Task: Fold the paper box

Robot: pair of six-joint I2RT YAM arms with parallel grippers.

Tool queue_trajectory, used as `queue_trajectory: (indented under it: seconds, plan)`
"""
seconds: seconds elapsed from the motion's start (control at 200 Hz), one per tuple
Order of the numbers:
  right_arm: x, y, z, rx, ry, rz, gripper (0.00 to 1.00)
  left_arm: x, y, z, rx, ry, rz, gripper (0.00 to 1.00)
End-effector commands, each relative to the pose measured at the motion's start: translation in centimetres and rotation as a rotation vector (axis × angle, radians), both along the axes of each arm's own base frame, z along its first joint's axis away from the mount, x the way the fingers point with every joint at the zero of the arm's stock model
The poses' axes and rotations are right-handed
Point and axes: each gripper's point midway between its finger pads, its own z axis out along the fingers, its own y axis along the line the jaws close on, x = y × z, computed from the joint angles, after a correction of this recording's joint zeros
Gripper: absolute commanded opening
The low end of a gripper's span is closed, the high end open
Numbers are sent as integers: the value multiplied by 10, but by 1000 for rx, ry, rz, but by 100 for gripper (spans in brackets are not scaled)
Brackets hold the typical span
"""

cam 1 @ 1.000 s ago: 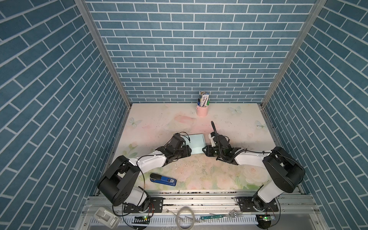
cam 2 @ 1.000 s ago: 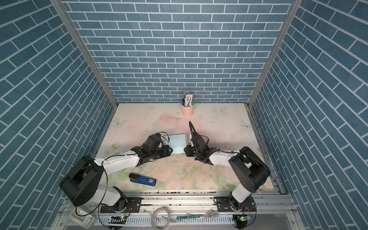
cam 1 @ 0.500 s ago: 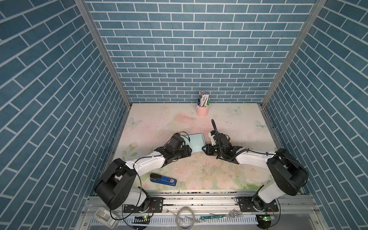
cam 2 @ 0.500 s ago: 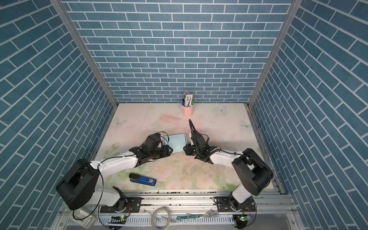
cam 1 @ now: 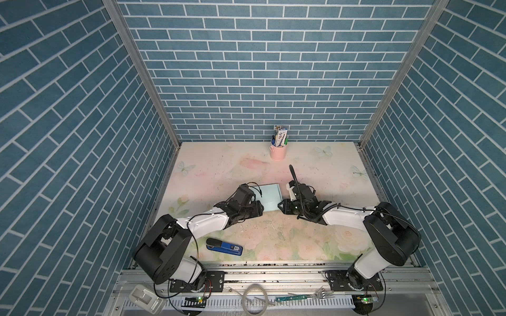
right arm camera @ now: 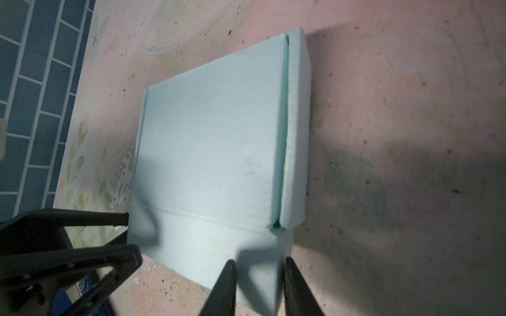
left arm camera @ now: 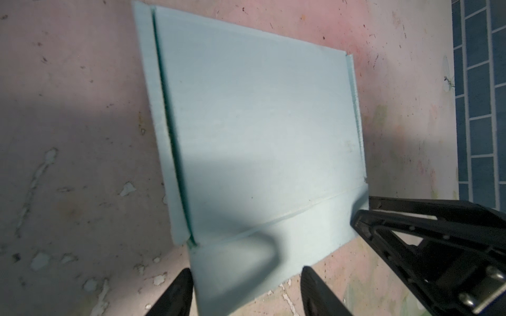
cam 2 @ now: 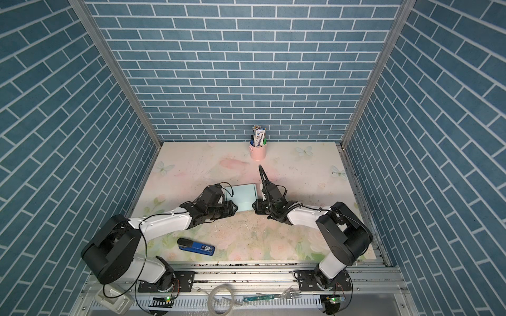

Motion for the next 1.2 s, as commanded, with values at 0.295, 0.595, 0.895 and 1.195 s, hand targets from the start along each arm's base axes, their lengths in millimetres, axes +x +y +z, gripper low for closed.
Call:
queue_trajectory:
  seconds: [0.295, 0.595, 0.895, 1.195]
  plan:
    - [12, 1, -4, -63, -61, 12, 30, -1, -1, -12, 34, 11, -23, 64]
    - [16, 2, -6, -53, -97, 15, 30, -2, 1, -13, 49, 10, -28, 65]
    - [20, -1, -10, -49, -137, 11, 30, -2, 2, -14, 57, 13, -29, 65]
    - [27, -6, -16, -36, -127, -2, 30, -2, 9, -15, 68, 20, -19, 65]
